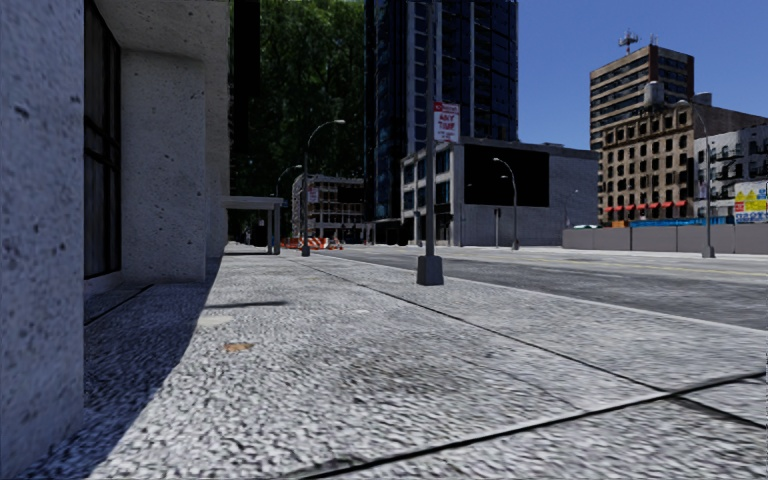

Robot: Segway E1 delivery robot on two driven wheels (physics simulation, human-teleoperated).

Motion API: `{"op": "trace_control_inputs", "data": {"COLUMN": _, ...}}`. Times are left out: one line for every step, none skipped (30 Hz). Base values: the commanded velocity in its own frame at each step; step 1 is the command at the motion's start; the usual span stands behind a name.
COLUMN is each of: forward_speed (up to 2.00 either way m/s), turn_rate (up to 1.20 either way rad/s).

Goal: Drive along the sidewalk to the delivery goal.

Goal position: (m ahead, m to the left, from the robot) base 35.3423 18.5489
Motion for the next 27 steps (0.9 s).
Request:
{"op": "trace_control_inputs", "data": {"forward_speed": 2.0, "turn_rate": 0.48}}
{"op": "trace_control_inputs", "data": {"forward_speed": 2.0, "turn_rate": 0.48}}
{"op": "trace_control_inputs", "data": {"forward_speed": 2.0, "turn_rate": 0.48}}
{"op": "trace_control_inputs", "data": {"forward_speed": 2.0, "turn_rate": 0.48}}
{"op": "trace_control_inputs", "data": {"forward_speed": 2.0, "turn_rate": 0.48}}
{"op": "trace_control_inputs", "data": {"forward_speed": 2.0, "turn_rate": 0.48}}
{"op": "trace_control_inputs", "data": {"forward_speed": 2.0, "turn_rate": 0.48}}
{"op": "trace_control_inputs", "data": {"forward_speed": 2.0, "turn_rate": 0.48}}
{"op": "trace_control_inputs", "data": {"forward_speed": 2.0, "turn_rate": 0.48}}
{"op": "trace_control_inputs", "data": {"forward_speed": 2.0, "turn_rate": 0.47}}
{"op": "trace_control_inputs", "data": {"forward_speed": 2.0, "turn_rate": 0.47}}
{"op": "trace_control_inputs", "data": {"forward_speed": 2.0, "turn_rate": 0.47}}
{"op": "trace_control_inputs", "data": {"forward_speed": 2.0, "turn_rate": 0.46}}
{"op": "trace_control_inputs", "data": {"forward_speed": 2.0, "turn_rate": 0.46}}
{"op": "trace_control_inputs", "data": {"forward_speed": 2.0, "turn_rate": 0.45}}
{"op": "trace_control_inputs", "data": {"forward_speed": 2.0, "turn_rate": 0.45}}
{"op": "trace_control_inputs", "data": {"forward_speed": 2.0, "turn_rate": 0.45}}
{"op": "trace_control_inputs", "data": {"forward_speed": 2.0, "turn_rate": 0.44}}
{"op": "trace_control_inputs", "data": {"forward_speed": 2.0, "turn_rate": 0.4}}
{"op": "trace_control_inputs", "data": {"forward_speed": 2.0, "turn_rate": 0.4}}
{"op": "trace_control_inputs", "data": {"forward_speed": 2.0, "turn_rate": 0.39}}
{"op": "trace_control_inputs", "data": {"forward_speed": 2.0, "turn_rate": 0.37}}
{"op": "trace_control_inputs", "data": {"forward_speed": 2.0, "turn_rate": 0.34}}
{"op": "trace_control_inputs", "data": {"forward_speed": 2.0, "turn_rate": 0.32}}
{"op": "trace_control_inputs", "data": {"forward_speed": 2.0, "turn_rate": 0.32}}
{"op": "trace_control_inputs", "data": {"forward_speed": 2.0, "turn_rate": 0.0}}
{"op": "trace_control_inputs", "data": {"forward_speed": 2.0, "turn_rate": 0.0}}
